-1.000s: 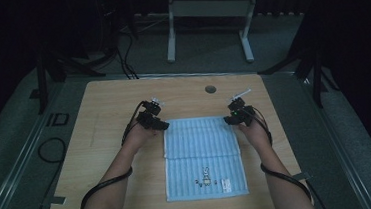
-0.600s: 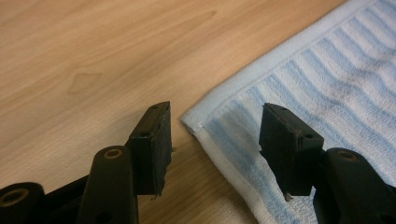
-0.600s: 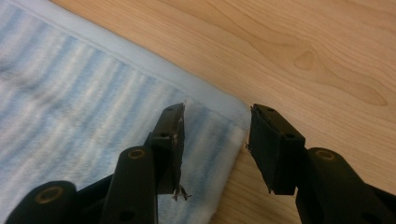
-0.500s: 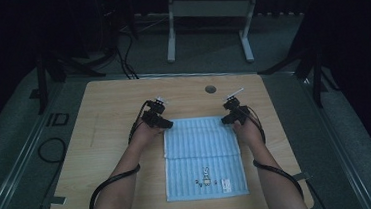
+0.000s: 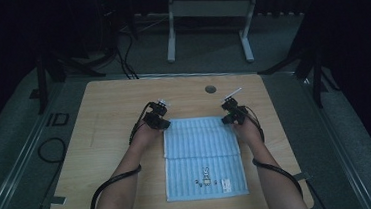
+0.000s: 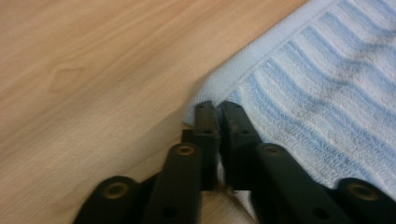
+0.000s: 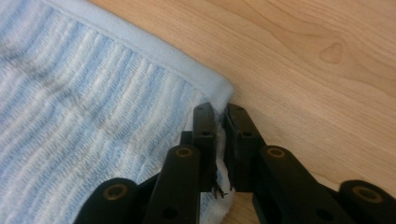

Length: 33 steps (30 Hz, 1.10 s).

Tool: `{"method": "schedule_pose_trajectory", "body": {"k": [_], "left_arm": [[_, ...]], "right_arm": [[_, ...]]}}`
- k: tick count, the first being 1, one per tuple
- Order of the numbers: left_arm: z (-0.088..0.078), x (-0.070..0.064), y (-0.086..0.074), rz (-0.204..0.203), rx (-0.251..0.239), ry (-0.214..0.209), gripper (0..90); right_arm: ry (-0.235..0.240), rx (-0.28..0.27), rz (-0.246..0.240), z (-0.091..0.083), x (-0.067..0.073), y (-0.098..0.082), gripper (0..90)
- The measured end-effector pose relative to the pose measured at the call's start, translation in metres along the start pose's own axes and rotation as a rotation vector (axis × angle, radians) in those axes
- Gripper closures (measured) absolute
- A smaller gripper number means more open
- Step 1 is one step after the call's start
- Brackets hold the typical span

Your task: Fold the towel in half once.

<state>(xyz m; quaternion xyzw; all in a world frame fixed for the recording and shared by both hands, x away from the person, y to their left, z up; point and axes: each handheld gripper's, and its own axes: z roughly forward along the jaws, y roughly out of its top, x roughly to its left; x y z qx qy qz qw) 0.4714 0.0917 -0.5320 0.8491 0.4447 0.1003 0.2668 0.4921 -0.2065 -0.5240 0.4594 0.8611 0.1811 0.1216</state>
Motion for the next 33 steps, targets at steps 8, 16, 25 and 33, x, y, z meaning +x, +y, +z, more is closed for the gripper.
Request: {"method": "schedule_pose_trajectory", "body": {"k": [8,16,25,33], "left_arm": [[-0.049,0.01,0.023,-0.033,-0.143,-0.054,88.3],[-0.147,0.006,0.076,0.066,-0.289,0.021,88.2],[-0.188,-0.005,0.065,0.074,-0.392,-0.039,88.0],[-0.164,-0.024,0.008,0.123,-0.332,-0.141,87.9]], "right_arm": [[-0.003,-0.123,-0.001,-0.046,-0.01,0.017,84.8],[-0.041,-0.311,-0.017,-0.136,-0.016,0.056,84.8],[-0.062,-0.429,-0.091,-0.197,-0.01,0.06,84.7],[0.019,-0.409,-0.154,-0.179,0.004,-0.003,84.6]]}}
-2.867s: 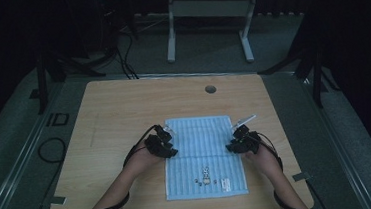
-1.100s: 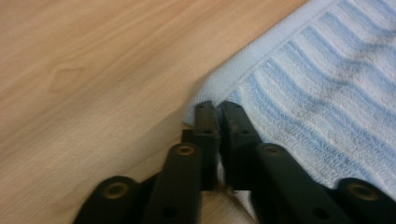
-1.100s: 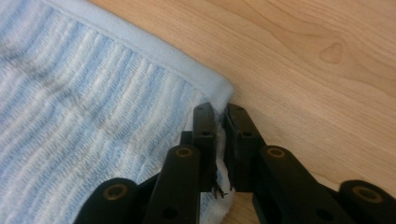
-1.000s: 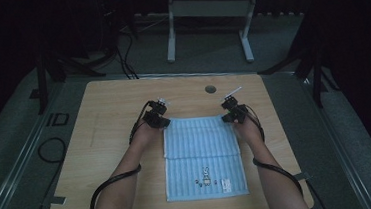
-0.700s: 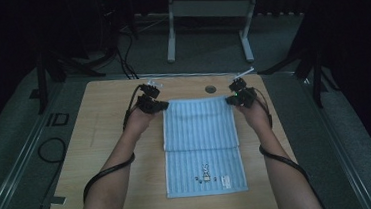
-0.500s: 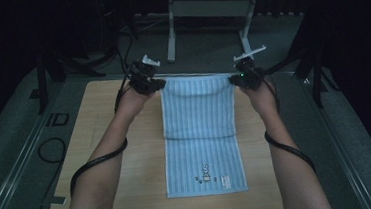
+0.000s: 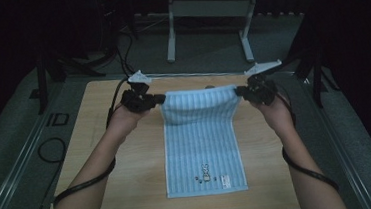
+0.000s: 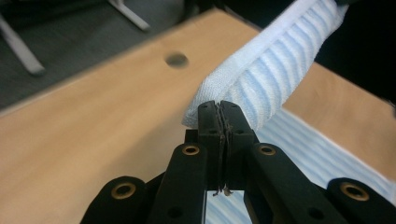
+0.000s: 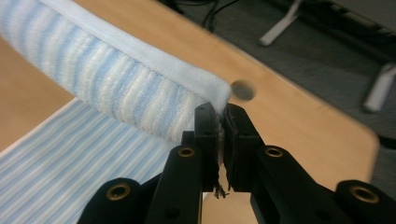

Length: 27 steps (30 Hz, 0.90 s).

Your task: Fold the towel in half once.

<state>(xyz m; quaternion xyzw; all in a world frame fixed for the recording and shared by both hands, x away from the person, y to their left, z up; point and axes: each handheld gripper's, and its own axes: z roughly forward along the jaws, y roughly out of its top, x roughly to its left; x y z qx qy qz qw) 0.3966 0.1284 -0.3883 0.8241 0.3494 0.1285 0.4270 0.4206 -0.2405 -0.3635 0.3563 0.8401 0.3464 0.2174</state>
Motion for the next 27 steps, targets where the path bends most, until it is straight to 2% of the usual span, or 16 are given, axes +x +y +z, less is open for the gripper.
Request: {"method": "schedule_pose_trajectory", "body": {"k": [2,4,6,7,8,11,12,13,14,15,19,20,21,22,27], "left_arm": [[0.004,-0.008,-0.015,0.014,0.028,-0.029,87.9],[0.008,-0.016,-0.03,0.045,0.061,-0.02,87.8],[0.01,-0.022,-0.041,0.031,0.073,-0.045,87.8],[0.012,-0.026,-0.047,0.042,0.086,-0.035,87.8],[0.014,-0.03,-0.056,0.043,0.094,-0.042,87.8],[0.019,-0.038,-0.076,0.022,0.111,-0.088,87.7],[0.02,-0.041,-0.08,0.017,0.111,-0.098,87.7],[0.02,-0.041,-0.08,0.017,0.111,-0.098,87.7],[0.023,-0.046,-0.093,-0.006,0.12,-0.133,87.7],[0.025,-0.048,-0.1,-0.001,0.125,-0.136,87.4],[0.036,-0.052,-0.119,-0.013,0.169,-0.149,87.5],[0.04,-0.052,-0.123,-0.021,0.181,-0.158,87.5],[0.043,-0.052,-0.126,-0.028,0.185,-0.163,87.6],[0.049,-0.052,-0.132,-0.044,0.198,-0.177,87.6],[0.059,-0.052,-0.136,-0.052,0.218,-0.168,87.6]], "right_arm": [[0.02,0.005,-0.007,-0.002,0.006,-0.017,84.6],[0.04,0.025,-0.014,-0.002,0.012,-0.032,84.4],[0.062,0.048,-0.031,-0.002,0.019,-0.046,84.4],[0.069,0.051,-0.036,-0.003,0.023,-0.053,84.4],[0.083,0.056,-0.039,-0.003,0.026,-0.059,84.4],[0.106,0.064,-0.05,-0.002,0.037,-0.078,84.4],[0.115,0.078,-0.057,-0.001,0.043,-0.087,84.4],[0.115,0.078,-0.057,-0.001,0.043,-0.087,84.4],[0.115,0.079,-0.064,0.0,0.045,-0.092,84.4],[0.139,0.09,-0.054,0.002,0.05,-0.107,84.1],[0.168,0.111,-0.034,0.009,0.054,-0.135,84.1],[0.17,0.12,-0.02,0.013,0.053,-0.14,84.1],[0.192,0.146,0.009,0.023,0.051,-0.152,84.2],[0.193,0.154,0.025,0.027,0.05,-0.155,84.2],[0.206,0.178,0.05,0.04,0.048,-0.164,84.2]]}}
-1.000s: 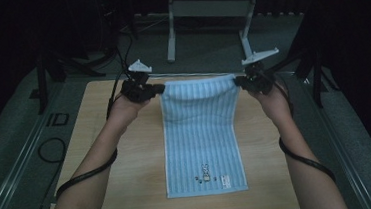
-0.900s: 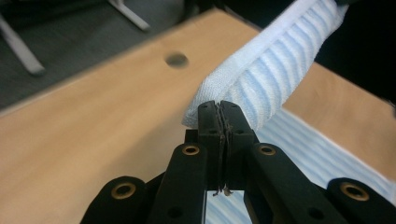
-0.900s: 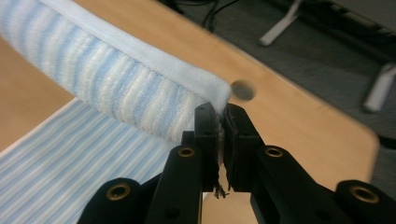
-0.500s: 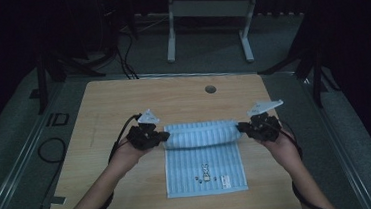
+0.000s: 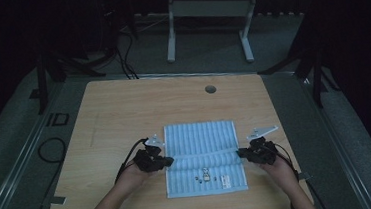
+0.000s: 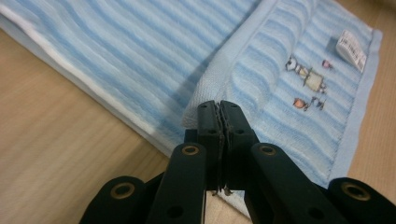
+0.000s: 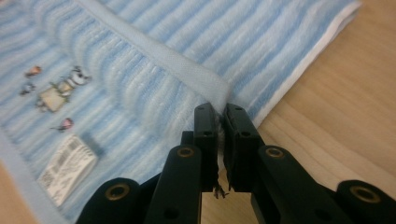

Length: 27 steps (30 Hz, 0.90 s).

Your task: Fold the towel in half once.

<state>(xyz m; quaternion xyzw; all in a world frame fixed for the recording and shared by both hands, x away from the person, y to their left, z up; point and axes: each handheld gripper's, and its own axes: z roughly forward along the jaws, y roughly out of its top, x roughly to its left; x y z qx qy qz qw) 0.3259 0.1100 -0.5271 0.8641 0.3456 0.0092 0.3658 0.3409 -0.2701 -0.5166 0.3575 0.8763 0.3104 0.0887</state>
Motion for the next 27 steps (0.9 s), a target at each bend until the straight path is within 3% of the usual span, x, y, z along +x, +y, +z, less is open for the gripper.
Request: {"method": "schedule_pose_trajectory", "body": {"k": [3,6,9,12,13,14,15,16,21,27], "left_arm": [[-0.005,0.001,0.005,-0.012,-0.025,-0.004,87.6],[-0.021,-0.007,0.009,0.035,-0.082,0.007,87.6],[-0.027,-0.013,0.002,0.028,-0.105,-0.043,87.5],[-0.032,-0.024,-0.013,0.084,-0.089,-0.106,85.4],[-0.032,-0.027,-0.018,0.094,-0.063,-0.152,77.9],[-0.032,-0.029,-0.023,0.112,-0.042,-0.184,66.7],[-0.032,-0.032,-0.028,0.136,-0.023,-0.171,58.2],[-0.032,-0.035,-0.032,0.148,-0.006,-0.151,46.7],[-0.032,-0.04,-0.033,0.15,0.003,-0.134,41.6],[-0.019,-0.049,-0.03,0.168,0.016,-0.136,41.5]], "right_arm": [[0.0,-0.002,0.009,0.002,-0.003,0.002,84.2],[-0.006,-0.042,-0.01,-0.012,0.001,0.008,84.2],[-0.026,-0.087,-0.027,-0.037,0.01,0.008,84.2],[-0.01,-0.131,-0.057,-0.058,0.026,-0.006,82.8],[0.008,-0.136,-0.055,-0.063,0.03,-0.012,76.3],[0.04,-0.138,-0.047,-0.067,0.033,-0.021,64.4],[0.073,-0.127,-0.028,-0.07,0.034,-0.029,59.1],[0.046,-0.102,-0.016,-0.073,0.036,-0.044,59.4],[0.056,-0.079,0.012,-0.068,0.033,-0.049,56.5],[0.075,-0.059,-0.01,-0.053,0.042,-0.045,55.9]]}}
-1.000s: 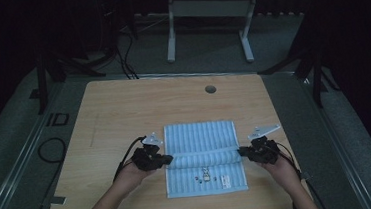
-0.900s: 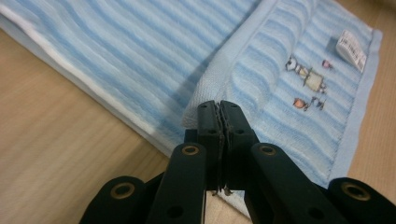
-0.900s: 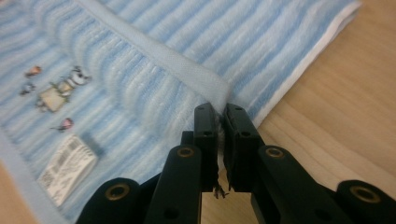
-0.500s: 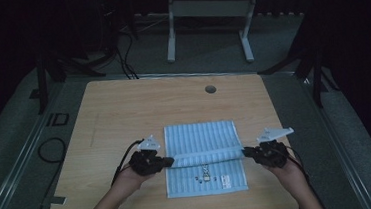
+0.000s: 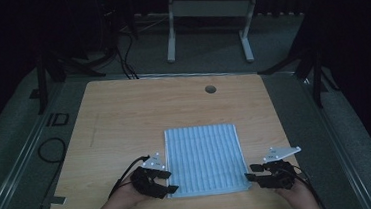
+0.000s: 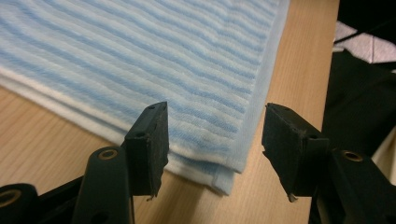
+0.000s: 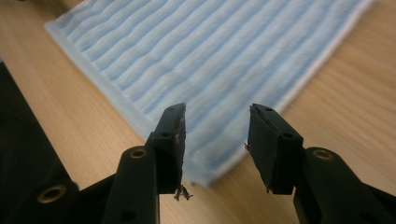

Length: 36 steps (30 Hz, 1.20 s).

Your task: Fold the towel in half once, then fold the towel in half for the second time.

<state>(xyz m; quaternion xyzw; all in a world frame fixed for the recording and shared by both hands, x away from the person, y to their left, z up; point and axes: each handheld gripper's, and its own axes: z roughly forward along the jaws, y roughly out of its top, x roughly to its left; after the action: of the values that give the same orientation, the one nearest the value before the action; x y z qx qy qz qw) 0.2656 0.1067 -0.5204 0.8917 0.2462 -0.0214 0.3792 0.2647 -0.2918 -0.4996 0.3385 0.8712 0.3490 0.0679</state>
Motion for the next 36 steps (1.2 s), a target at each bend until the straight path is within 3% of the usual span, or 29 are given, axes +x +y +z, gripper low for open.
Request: {"method": "schedule_pose_trajectory", "body": {"k": [4,10,15,19,24,27,34,36], "left_arm": [[0.011,-0.005,0.001,0.007,0.032,-0.009,41.5],[0.016,-0.01,-0.003,0.017,0.067,0.017,41.5],[0.01,-0.001,-0.007,-0.033,0.044,0.034,41.4],[0.003,0.017,-0.008,-0.07,0.034,0.083,39.0],[-0.003,0.046,-0.003,-0.137,0.02,0.131,39.0],[-0.005,0.063,0.005,-0.146,0.023,0.188,39.0],[-0.005,0.093,0.028,-0.152,0.014,0.269,39.0],[-0.003,0.103,0.034,-0.171,0.014,0.286,39.0]], "right_arm": [[-0.004,0.014,-0.004,0.01,0.004,-0.002,56.2],[-0.005,0.024,-0.008,0.012,0.003,-0.002,57.1],[-0.03,0.01,-0.003,0.008,-0.003,0.001,58.1],[-0.048,0.001,0.004,0.007,-0.011,0.005,58.6],[-0.063,-0.005,0.042,0.01,-0.033,0.017,59.5],[-0.096,0.0,0.043,0.015,-0.045,0.027,59.8],[-0.127,0.026,0.07,0.036,-0.075,0.055,59.7],[-0.14,0.036,0.071,0.041,-0.083,0.064,59.7]]}}
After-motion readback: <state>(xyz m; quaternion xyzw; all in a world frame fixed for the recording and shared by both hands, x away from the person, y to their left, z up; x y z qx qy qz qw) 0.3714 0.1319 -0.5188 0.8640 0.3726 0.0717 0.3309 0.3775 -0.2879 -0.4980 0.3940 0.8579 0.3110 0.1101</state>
